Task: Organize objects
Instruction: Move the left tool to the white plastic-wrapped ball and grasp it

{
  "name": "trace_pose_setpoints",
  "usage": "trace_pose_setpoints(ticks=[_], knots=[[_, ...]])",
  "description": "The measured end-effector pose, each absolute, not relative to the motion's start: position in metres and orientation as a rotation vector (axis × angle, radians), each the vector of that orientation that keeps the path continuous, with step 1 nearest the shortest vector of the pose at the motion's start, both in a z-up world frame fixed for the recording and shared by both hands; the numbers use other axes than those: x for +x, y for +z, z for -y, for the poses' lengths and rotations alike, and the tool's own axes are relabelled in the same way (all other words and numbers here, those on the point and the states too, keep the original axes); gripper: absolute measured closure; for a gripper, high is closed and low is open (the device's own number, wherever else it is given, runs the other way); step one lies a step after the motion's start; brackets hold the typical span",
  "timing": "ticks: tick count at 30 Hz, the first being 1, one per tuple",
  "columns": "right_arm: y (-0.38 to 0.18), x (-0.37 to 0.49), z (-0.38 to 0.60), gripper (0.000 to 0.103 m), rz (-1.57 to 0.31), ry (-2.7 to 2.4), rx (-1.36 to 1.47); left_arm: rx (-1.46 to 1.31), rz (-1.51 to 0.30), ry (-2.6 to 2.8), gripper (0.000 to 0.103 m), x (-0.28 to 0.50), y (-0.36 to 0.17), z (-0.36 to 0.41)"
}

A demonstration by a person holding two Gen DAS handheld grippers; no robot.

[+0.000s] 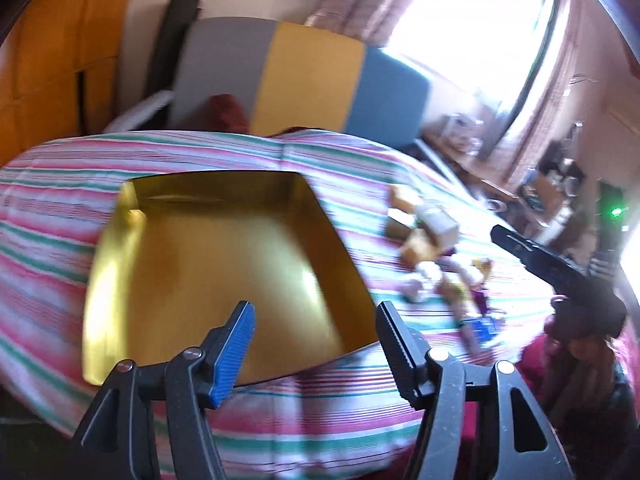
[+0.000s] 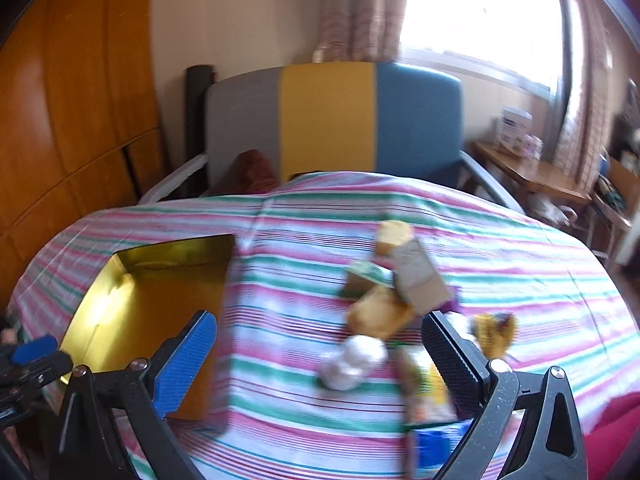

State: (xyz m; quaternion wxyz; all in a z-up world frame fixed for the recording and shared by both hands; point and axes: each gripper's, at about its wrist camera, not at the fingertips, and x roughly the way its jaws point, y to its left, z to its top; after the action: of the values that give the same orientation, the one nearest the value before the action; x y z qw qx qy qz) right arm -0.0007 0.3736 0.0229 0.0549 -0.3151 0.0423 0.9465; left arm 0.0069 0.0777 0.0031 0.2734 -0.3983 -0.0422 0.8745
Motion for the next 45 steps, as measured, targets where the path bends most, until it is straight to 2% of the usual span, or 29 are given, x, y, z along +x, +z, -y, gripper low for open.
trace_pose_setpoints(ticks=[6,11,13,17,25,34,37,45], knots=[[0.017,0.016,-0.468,0.0,-0.32,2.66,-0.924,-1.055,-0.009,2.19,0.04,0.014,0.002,-0.132],[-0.005,0.031,-0.529,0.0,-0.538,2.541,-0.92,-1.115,-0.077,2.084,0.034,0.019,-0.005,-0.168],[-0.011,0.035,-0.544,0.0,-0.711,2.536,-0.92,-1.145,-0.113,2.059,0.034,0.015,-0.012,-0.179],[-0.01,0.038,-0.547,0.0,-0.807,2.567,-0.876,-1.184,-0.139,2.003,0.034,0.01,-0.021,-0.204],[-0.008,0.031,-0.535,0.0,-0.752,2.652,-0.882,-1.22,-0.193,1.987,0.036,-0.001,-0.035,-0.24],[-0.012,0.036,-0.544,0.0,-0.841,2.638,-0.857,-1.213,-0.249,1.984,0.036,-0.013,-0.046,-0.263],[-0.012,0.036,-0.544,0.0,-0.842,2.64,-0.854,-1.226,-0.276,1.978,0.044,-0.018,-0.052,-0.272],[-0.013,0.035,-0.546,0.0,-0.867,2.642,-0.848,-1.257,-0.382,1.978,0.044,-0.04,-0.07,-0.31]])
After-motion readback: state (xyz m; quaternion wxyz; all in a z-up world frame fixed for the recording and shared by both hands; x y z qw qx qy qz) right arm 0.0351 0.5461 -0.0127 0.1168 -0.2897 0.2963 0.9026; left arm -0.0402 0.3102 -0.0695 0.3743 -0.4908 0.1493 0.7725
